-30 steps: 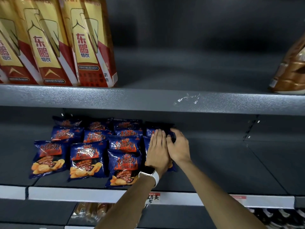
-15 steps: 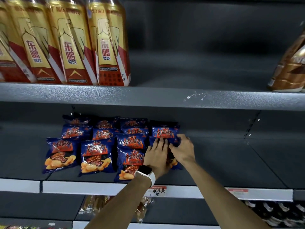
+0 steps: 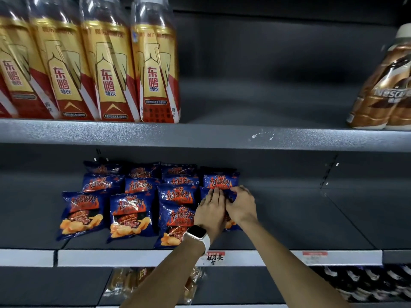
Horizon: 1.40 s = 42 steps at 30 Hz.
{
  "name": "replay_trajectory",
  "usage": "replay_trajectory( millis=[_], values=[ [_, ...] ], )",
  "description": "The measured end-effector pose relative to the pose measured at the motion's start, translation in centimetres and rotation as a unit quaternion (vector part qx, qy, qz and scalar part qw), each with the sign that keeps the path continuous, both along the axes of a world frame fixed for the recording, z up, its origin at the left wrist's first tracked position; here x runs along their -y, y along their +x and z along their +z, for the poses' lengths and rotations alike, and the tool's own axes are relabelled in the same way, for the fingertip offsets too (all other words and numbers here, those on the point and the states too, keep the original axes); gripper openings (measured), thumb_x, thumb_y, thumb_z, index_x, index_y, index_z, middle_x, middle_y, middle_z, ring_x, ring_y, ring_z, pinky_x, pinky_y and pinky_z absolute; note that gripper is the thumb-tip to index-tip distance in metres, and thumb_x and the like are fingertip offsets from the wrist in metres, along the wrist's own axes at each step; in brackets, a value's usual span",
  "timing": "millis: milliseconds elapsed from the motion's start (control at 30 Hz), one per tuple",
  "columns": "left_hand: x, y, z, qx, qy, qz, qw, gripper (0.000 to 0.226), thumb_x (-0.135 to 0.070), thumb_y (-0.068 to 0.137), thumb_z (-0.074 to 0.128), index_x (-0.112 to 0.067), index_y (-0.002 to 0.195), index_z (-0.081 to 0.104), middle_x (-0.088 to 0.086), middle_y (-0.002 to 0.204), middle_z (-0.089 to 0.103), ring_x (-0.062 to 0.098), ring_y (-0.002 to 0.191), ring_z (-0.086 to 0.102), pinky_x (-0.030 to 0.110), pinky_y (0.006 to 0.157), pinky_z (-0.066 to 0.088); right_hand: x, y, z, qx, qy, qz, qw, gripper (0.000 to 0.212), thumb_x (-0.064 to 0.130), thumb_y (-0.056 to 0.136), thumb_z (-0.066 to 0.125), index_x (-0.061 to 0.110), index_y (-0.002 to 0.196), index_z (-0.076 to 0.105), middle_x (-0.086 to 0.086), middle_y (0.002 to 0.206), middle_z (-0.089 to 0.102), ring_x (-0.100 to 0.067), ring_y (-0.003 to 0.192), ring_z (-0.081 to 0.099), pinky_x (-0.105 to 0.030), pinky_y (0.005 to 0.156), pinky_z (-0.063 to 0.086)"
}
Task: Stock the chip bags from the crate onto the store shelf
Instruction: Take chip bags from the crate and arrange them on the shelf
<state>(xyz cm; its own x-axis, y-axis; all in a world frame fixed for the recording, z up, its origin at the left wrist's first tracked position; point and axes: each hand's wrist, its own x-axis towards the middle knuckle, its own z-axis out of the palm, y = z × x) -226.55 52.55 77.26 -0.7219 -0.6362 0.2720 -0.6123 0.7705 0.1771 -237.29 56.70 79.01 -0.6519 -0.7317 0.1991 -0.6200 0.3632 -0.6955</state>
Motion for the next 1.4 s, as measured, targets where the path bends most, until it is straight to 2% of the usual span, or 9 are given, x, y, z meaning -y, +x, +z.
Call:
replay_trajectory(
  millis=[167,367,567,733,867,967,1100,1267,1400],
  values=[
    [0.0,1.4,1.2,-0.001,-0.023,-0.001,1.0,0.083,-0.024,0.087,0.063,-0.002,0.152,0.017,0.014,0.156,0.027,0.03,0.147,0.021,0.04,0.116,0.029,-0.8,1.7,1.2,-0.042,0.009,0.013,0.999,0.036,0.021,0.089,0.063,0.021,0.125,0.064,-0.001,0.13,0.059,-0.022,0.115,0.06,-0.036,0.094,0.053],
    [0.0,3.2,2.4,-0.014,-0.041,0.003,0.999,0.071,-0.022,0.088,0.06,-0.01,0.149,0.027,0.012,0.152,0.033,0.031,0.145,0.025,0.042,0.114,0.03,-2.2,4.2,2.3,-0.087,0.037,0.022,0.995,0.05,0.02,0.084,0.062,0.026,0.133,0.058,0.001,0.134,0.058,-0.023,0.117,0.059,-0.037,0.094,0.054],
    [-0.8,5.1,3.0,-0.063,0.001,0.0,0.998,0.071,-0.02,0.086,0.062,-0.019,0.149,0.03,0.01,0.152,0.034,0.031,0.14,0.032,0.042,0.111,0.037,-4.2,6.3,2.5,-0.121,0.059,0.021,0.991,0.046,0.025,0.089,0.059,0.022,0.134,0.056,-0.002,0.135,0.056,-0.026,0.117,0.058,-0.039,0.094,0.053],
    [-3.0,6.4,3.9,-0.082,0.033,-0.009,0.996,0.073,-0.008,0.085,0.058,-0.023,0.15,0.029,0.006,0.149,0.038,0.029,0.13,0.044,0.039,0.097,0.047,-6.3,7.2,2.4,-0.139,0.065,0.022,0.988,0.043,0.026,0.091,0.058,0.022,0.133,0.054,-0.003,0.133,0.057,-0.026,0.117,0.057,-0.04,0.094,0.052],
    [-5.7,6.0,4.3,-0.1,0.07,-0.023,0.992,0.07,-0.011,0.086,0.056,-0.025,0.15,0.03,0.006,0.143,0.046,0.03,0.127,0.049,0.042,0.092,0.05,-9.4,6.7,2.8,-0.124,0.047,0.02,0.991,0.043,0.028,0.09,0.059,0.025,0.132,0.055,0.002,0.131,0.057,-0.024,0.116,0.057,-0.037,0.091,0.05],
    [-8.9,3.8,4.6,-0.107,0.083,-0.06,0.989,0.069,-0.01,0.086,0.053,-0.028,0.149,0.033,0.008,0.141,0.051,0.033,0.121,0.055,0.042,0.091,0.05,-13.3,5.2,3.1,-0.128,0.037,0.003,0.991,0.035,0.026,0.089,0.057,0.022,0.124,0.058,0.0,0.125,0.059,-0.025,0.112,0.06,-0.036,0.087,0.05],
    [-15.4,-1.8,5.4,-0.093,0.095,-0.121,0.984,0.072,-0.012,0.087,0.057,-0.029,0.151,0.03,0.008,0.145,0.046,0.033,0.122,0.054,0.041,0.094,0.049,-20.8,1.1,4.1,-0.122,0.036,-0.05,0.991,0.039,0.019,0.091,0.056,0.017,0.129,0.056,-0.004,0.129,0.059,-0.028,0.113,0.06,-0.038,0.092,0.05],
    [-27.4,-9.7,6.4,-0.115,0.123,-0.207,0.964,0.062,-0.012,0.091,0.047,-0.031,0.149,0.034,0.002,0.148,0.045,0.031,0.126,0.051,0.042,0.098,0.046,-33.5,-5.8,4.9,-0.119,0.031,-0.142,0.982,0.046,0.02,0.09,0.055,0.015,0.135,0.053,-0.006,0.134,0.058,-0.029,0.118,0.058,-0.036,0.092,0.048],
    [-37.0,-15.5,6.5,-0.117,0.127,-0.272,0.947,0.063,-0.008,0.089,0.046,-0.031,0.148,0.036,0.0,0.147,0.046,0.031,0.125,0.052,0.042,0.096,0.048,-44.0,-10.2,4.9,-0.115,0.03,-0.204,0.972,0.045,0.021,0.091,0.053,0.018,0.136,0.052,-0.005,0.132,0.058,-0.028,0.117,0.057,-0.038,0.088,0.049]
  ],
)
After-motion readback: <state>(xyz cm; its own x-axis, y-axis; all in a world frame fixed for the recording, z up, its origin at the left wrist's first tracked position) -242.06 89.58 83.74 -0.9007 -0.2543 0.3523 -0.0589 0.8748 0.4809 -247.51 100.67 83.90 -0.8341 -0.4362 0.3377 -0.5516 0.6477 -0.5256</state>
